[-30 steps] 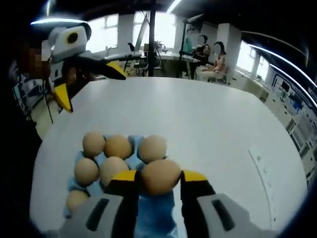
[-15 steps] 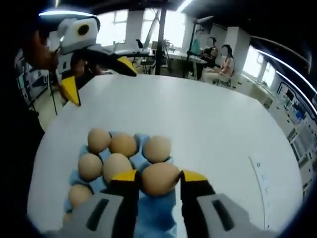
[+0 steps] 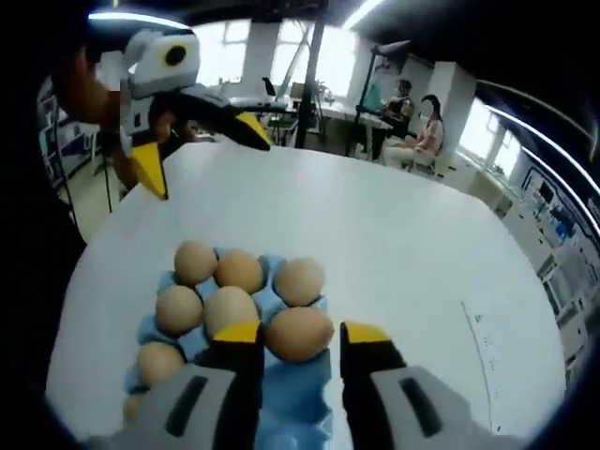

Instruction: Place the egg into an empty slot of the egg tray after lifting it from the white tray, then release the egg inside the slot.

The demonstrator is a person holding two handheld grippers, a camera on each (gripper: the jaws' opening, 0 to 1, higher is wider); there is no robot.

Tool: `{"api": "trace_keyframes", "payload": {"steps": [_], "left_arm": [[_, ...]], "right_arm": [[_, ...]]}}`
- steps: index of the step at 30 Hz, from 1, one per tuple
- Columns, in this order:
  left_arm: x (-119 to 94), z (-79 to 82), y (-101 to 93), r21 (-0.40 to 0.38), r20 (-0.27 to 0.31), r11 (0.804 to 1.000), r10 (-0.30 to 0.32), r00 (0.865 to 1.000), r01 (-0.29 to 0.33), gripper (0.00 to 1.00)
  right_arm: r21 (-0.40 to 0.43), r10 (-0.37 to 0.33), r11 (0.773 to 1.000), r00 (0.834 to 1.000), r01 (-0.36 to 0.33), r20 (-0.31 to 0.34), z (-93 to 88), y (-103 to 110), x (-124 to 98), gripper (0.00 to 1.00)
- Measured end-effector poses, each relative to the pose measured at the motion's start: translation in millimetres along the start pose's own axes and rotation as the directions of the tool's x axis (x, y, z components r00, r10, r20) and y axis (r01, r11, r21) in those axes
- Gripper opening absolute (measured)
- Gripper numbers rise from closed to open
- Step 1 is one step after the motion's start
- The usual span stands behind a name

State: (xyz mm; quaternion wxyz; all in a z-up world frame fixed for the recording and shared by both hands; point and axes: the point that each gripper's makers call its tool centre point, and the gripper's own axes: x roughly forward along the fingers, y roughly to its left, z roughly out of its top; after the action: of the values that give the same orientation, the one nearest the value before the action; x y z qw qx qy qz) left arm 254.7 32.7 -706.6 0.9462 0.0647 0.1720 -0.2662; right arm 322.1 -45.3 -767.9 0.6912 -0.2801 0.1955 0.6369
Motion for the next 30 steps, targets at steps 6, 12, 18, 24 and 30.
{"api": "trace_keyframes", "payload": {"steps": [6,12,18,24,30], "left_arm": [[-1,2.1,0.5,0.002,0.004,1.000,0.002,1.000,-0.002,0.65],[1,0.5,-2.5,0.003,-0.001,1.000,-0.006,1.000,0.006,0.66],[3,-0.3,-5.4,-0.002,-0.001,1.000,-0.015,1.000,0.015,0.66],[6,0.4,-7.5,0.001,0.001,1.000,-0.022,1.000,0.022,0.66],[6,0.8,-8.3,0.005,0.002,1.000,-0.022,1.000,0.022,0.66]], "right_arm": [[0.182,-0.122,0.979,0.981,0.094,0.148,11.1,-11,-24,0.31],[0.346,-0.304,0.914,0.922,0.211,0.241,7.1,-21,-68,0.31],[0.479,-0.475,0.808,0.860,0.342,0.187,-37.9,-25,-113,0.31],[0.585,-0.666,0.638,0.740,0.501,0.091,-86.7,-42,-172,0.31],[0.579,-0.797,0.454,0.599,0.677,-0.076,-142.0,-51,-224,0.31]]}}
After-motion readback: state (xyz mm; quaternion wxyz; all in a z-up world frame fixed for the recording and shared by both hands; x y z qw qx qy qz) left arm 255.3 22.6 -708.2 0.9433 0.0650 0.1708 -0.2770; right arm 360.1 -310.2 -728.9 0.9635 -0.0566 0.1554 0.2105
